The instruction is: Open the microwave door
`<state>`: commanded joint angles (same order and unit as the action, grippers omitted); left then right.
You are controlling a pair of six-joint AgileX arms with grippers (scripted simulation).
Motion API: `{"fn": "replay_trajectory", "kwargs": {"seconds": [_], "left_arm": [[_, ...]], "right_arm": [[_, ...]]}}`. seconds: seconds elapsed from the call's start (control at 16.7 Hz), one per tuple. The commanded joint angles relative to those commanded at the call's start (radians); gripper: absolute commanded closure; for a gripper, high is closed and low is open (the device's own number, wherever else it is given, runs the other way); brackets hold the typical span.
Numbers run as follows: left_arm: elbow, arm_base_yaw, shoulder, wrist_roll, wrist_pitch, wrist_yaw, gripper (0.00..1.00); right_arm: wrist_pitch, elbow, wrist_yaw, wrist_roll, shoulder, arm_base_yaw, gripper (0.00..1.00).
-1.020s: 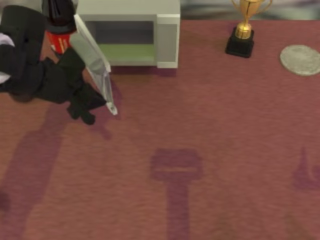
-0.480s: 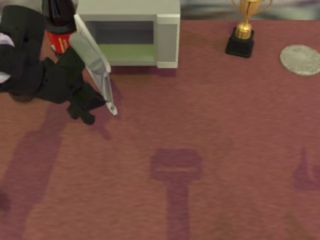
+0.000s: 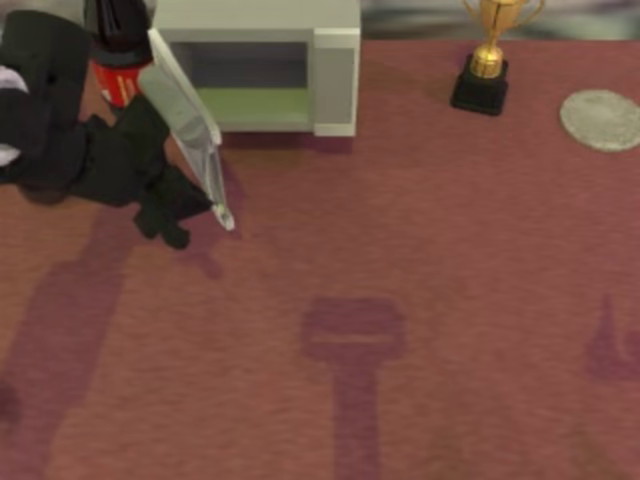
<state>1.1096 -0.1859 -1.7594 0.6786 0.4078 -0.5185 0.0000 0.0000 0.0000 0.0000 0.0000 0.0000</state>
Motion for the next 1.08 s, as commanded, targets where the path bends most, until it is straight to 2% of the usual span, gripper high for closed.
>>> {"fn": "replay_trajectory", "kwargs": {"seconds": [0.54, 1.08], "left_arm": [[-0.004, -0.004, 0.001, -0.001, 0.003, -0.005, 1.0], [0.019, 0.031, -0.011, 0.085, 0.052, -0.039, 1.0]], "right_arm": [[0.0, 0.0, 0.0, 0.0, 0.0, 0.0, 0.0], [0.0, 0.0, 0.0, 0.0, 0.0, 0.0, 0.0]]}}
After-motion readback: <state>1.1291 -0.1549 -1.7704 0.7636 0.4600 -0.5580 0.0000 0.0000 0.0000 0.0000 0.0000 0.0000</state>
